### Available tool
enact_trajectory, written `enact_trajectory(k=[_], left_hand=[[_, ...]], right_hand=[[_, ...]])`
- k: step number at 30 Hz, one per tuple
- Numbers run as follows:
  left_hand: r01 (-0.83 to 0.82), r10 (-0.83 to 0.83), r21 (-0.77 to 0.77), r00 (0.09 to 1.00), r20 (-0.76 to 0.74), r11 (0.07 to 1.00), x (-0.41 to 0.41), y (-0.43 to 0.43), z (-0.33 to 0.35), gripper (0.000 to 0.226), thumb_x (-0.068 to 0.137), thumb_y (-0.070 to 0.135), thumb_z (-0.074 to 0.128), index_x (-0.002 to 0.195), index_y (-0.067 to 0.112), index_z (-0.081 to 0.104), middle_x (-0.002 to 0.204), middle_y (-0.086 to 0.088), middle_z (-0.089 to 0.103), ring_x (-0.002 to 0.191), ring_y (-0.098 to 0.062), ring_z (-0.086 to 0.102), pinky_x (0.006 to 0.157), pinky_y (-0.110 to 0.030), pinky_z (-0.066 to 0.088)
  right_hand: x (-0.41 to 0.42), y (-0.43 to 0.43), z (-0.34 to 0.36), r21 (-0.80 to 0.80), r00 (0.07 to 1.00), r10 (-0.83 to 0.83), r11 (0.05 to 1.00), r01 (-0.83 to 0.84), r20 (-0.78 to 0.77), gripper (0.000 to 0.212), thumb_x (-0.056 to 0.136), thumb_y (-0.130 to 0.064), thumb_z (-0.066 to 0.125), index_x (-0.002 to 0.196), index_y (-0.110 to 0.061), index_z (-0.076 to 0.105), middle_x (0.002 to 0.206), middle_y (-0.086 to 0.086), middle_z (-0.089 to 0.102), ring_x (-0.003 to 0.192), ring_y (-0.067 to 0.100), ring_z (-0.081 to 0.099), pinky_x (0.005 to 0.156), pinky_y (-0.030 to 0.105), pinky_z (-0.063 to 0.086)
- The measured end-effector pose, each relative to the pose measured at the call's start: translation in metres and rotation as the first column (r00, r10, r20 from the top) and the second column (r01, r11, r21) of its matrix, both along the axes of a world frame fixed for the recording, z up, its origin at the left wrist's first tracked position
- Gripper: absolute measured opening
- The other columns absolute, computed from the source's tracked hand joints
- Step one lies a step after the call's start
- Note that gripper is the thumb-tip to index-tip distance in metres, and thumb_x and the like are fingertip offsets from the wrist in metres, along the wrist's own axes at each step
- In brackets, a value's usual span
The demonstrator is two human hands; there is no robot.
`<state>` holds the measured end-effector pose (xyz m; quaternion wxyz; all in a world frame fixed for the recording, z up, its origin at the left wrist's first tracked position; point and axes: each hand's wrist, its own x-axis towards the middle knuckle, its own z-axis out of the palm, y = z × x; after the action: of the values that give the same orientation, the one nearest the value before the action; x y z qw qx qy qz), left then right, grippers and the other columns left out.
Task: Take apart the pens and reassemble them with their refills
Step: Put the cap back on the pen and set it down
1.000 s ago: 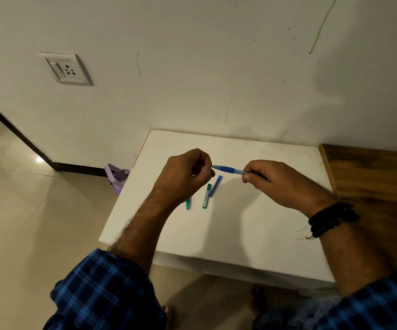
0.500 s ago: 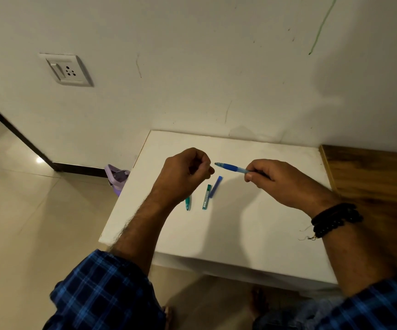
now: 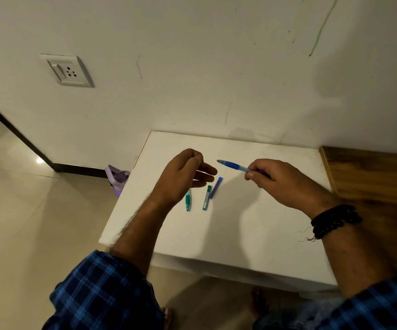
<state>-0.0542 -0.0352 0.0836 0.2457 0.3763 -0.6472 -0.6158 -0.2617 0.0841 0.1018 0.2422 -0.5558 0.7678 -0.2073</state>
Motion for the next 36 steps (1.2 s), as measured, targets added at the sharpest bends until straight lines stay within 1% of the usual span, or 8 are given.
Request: enact_trajectory(k=[4,10,17,20,25,28,33,36], left_hand=[[-0.037,0.037,-0.004,0.999,0.033,0.999,-0.002,-0.001,0.001,0.029,0.106,0.035,0.045,0.102,0.01,0.059,0.094,-0.003,0.078,0.087,-0.017,0.076,0.08,-0.032,0.062],[-0.072,0.08,-0.076,0.992,0.102,0.995,-0.006,-0.003,-0.001,0.022,0.105,0.028,0.049,0.103,0.012,0.063,0.093,0.001,0.077,0.084,-0.012,0.075,0.079,-0.027,0.062],[-0.008,0.03,0.147,0.988,-0.15,0.989,-0.011,0.008,-0.001,0.026,0.103,0.019,0.053,0.127,0.014,0.063,0.111,-0.001,0.077,0.101,-0.018,0.075,0.082,-0.03,0.061],[-0.035,0.082,0.21,0.972,-0.22,0.977,-0.015,0.012,-0.001,0.023,0.103,0.016,0.052,0.12,0.013,0.067,0.108,-0.004,0.078,0.101,-0.019,0.075,0.083,-0.029,0.061],[-0.048,0.155,0.316,0.933,-0.324,0.947,-0.011,0.008,0.001,0.026,0.104,0.02,0.049,0.119,0.013,0.068,0.102,-0.003,0.077,0.094,-0.019,0.073,0.086,-0.03,0.061],[0.052,0.111,0.354,0.899,-0.424,0.934,-0.007,0.006,0.003,0.03,0.106,0.023,0.046,0.123,0.011,0.067,0.099,-0.005,0.073,0.095,-0.021,0.071,0.085,-0.029,0.06],[0.226,-0.092,0.261,0.892,-0.442,0.939,-0.004,0.011,0.007,0.033,0.107,0.023,0.041,0.129,0.01,0.062,0.095,-0.002,0.065,0.087,-0.015,0.065,0.08,-0.028,0.058],[0.257,-0.148,0.236,0.905,-0.399,0.937,0.002,0.013,0.01,0.034,0.106,0.025,0.041,0.13,0.013,0.063,0.096,-0.002,0.064,0.087,-0.015,0.064,0.079,-0.026,0.057]], right_hand=[[0.0,-0.001,0.0,-0.001,1.0,-0.024,1.0,0.024,-0.007,0.018,0.102,-0.037,0.051,0.099,-0.028,0.066,0.082,-0.002,0.063,0.077,0.023,0.06,0.069,0.039,0.051],[0.004,-0.001,0.002,-0.006,0.998,-0.048,0.999,0.049,0.045,0.018,0.102,-0.038,0.051,0.101,-0.028,0.066,0.086,0.0,0.066,0.082,0.024,0.062,0.075,0.042,0.053],[0.02,-0.005,0.0,-0.029,0.959,0.001,1.0,0.008,0.285,0.01,0.104,-0.026,0.05,0.113,-0.025,0.051,0.084,-0.005,0.072,0.074,0.007,0.058,0.072,0.026,0.046],[0.03,-0.007,-0.002,-0.037,0.952,0.018,0.999,-0.006,0.307,0.006,0.104,-0.024,0.051,0.109,-0.023,0.048,0.083,-0.001,0.074,0.066,0.008,0.059,0.067,0.027,0.047],[0.04,0.001,0.014,-0.11,0.873,0.11,0.992,-0.065,0.475,0.031,0.102,-0.016,0.056,0.125,-0.03,0.041,0.097,-0.002,0.076,0.083,0.016,0.073,0.074,0.026,0.06],[0.051,0.016,0.021,-0.135,0.816,0.179,0.983,-0.125,0.55,0.039,0.098,-0.012,0.061,0.13,-0.033,0.051,0.116,-0.004,0.072,0.098,0.014,0.073,0.085,0.028,0.061],[0.071,0.035,0.013,-0.133,0.834,0.228,0.974,-0.186,0.502,0.053,0.092,-0.018,0.069,0.136,-0.042,0.054,0.132,-0.014,0.065,0.111,0.007,0.069,0.099,0.028,0.054],[0.081,0.036,0.001,-0.187,0.888,0.22,0.97,-0.155,0.403,0.059,0.091,-0.023,0.072,0.138,-0.048,0.047,0.135,-0.011,0.064,0.112,0.003,0.066,0.099,0.018,0.052]])
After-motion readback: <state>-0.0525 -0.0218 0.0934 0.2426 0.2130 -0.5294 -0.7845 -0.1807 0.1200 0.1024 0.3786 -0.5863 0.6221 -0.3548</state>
